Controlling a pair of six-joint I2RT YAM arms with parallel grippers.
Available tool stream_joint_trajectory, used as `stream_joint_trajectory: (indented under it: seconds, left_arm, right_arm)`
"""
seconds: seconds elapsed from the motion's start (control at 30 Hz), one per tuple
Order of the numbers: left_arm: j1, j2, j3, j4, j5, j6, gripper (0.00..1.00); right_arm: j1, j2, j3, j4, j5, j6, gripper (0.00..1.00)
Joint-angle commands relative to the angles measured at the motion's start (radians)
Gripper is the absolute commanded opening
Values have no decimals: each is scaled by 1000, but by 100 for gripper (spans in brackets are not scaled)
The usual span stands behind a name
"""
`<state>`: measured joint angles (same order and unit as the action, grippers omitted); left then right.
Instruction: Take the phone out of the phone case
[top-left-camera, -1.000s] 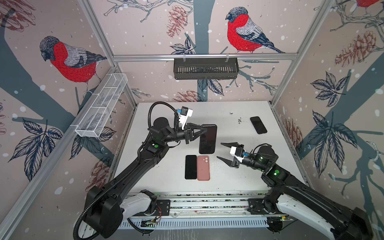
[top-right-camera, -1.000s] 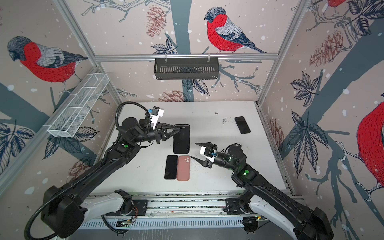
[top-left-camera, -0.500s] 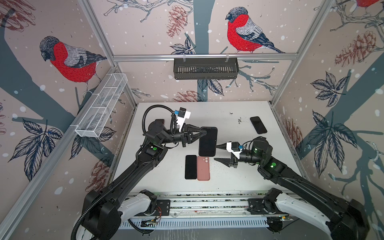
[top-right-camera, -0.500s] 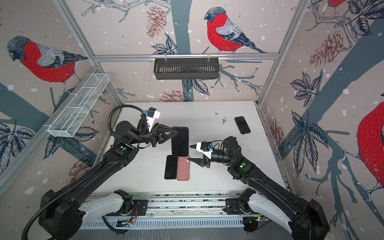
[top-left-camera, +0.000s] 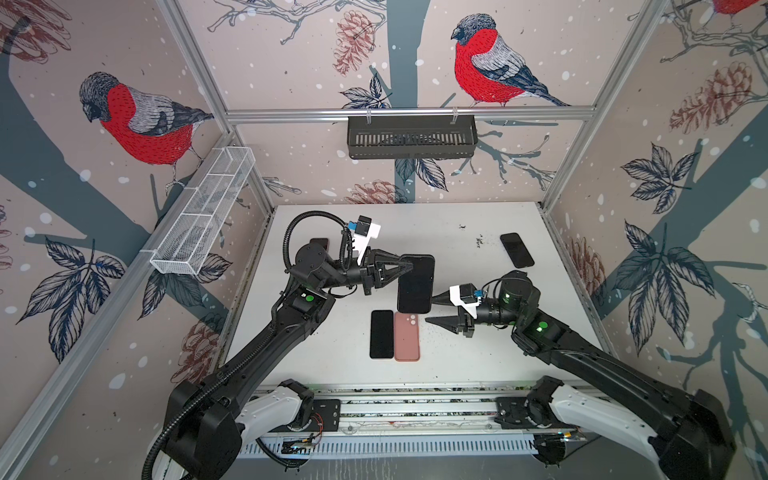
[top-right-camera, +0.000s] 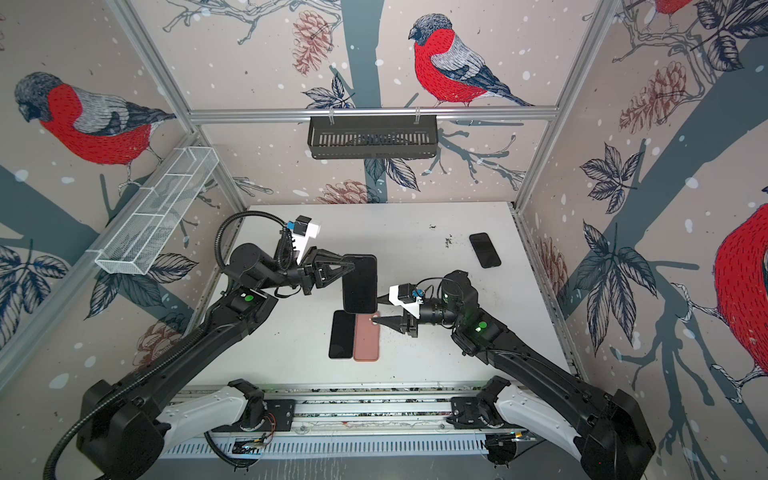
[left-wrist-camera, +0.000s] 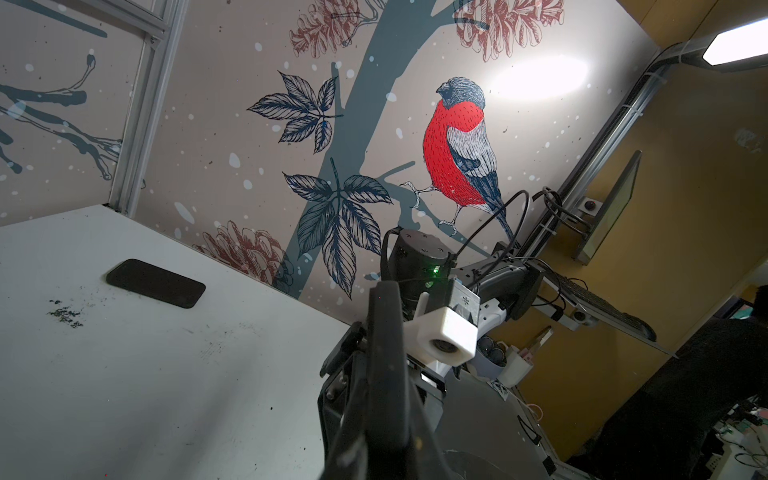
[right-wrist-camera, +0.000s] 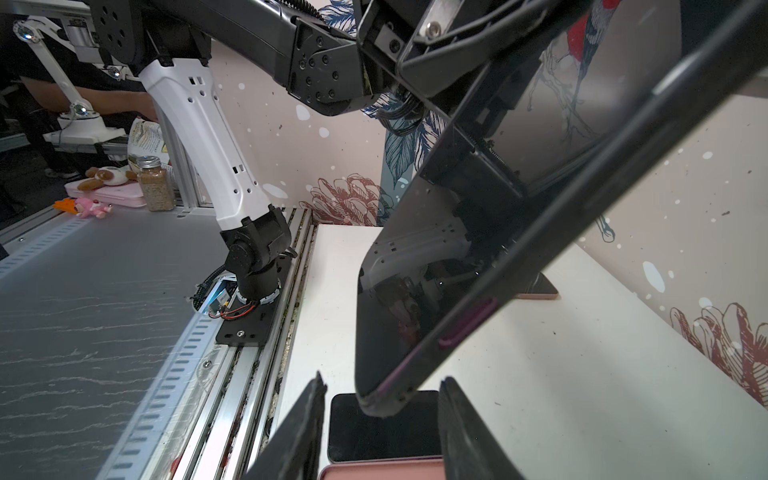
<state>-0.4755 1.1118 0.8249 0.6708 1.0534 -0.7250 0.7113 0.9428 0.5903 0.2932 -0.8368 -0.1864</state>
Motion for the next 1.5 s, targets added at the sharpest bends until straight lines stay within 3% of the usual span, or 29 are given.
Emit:
stream_joint_trajectory:
  seconds: [0.0,0.13,0.3,0.47,0.63,0.77,1.0,1.1,1.13,1.17,1.2,1.27,1.33,1.4,1.47]
  left_arm:
    - [-3,-6,-3,105,13,-7,0]
    - [-11,-7,-4,113,14,-10,0]
    - [-16,-1,-6,103,7,-8,0]
    - [-27,41,49,25,-58,-23,0]
    - [-101,121,141,-142,-130,34,0]
    - [-114,183,142,-105,-132,-26,0]
    - [-93,187,89,26,-155,-118,0]
    - [-58,166,49,142,-199,-253,0]
    - [-49,158,23,202,-223,-316,0]
    - [-45,155,-7,299,-248,-389,0]
    - [-43,156,-31,362,-276,-455,0]
    - [-50,146,-72,429,-347,-536,0]
    - [-66,121,-130,470,-455,-588,0]
    - [-93,98,-188,520,-577,-640,0]
    - [-140,84,-242,553,-710,-700,0]
  right_arm:
    - [5,11,12,32,-27,1,38]
    - [7,21,20,29,-28,-19,17]
    - [7,26,28,10,-42,-61,2]
    - [8,14,2,-36,-51,-231,1]
    - [4,53,50,-47,-25,-334,0]
    - [-7,97,92,-35,22,-379,0]
    - [-64,54,-38,250,46,-176,0]
    - [-37,1,-128,319,196,-60,19]
    - [-27,-16,-154,334,239,-13,29]
    - [-10,-35,-189,360,305,50,45]
    - [14,-57,-214,367,376,105,50]
    - [64,-121,-265,379,477,203,54]
    - [111,-208,-304,380,616,372,62]
    - [131,-305,-310,308,738,584,64]
    - [129,-364,-305,251,773,736,64]
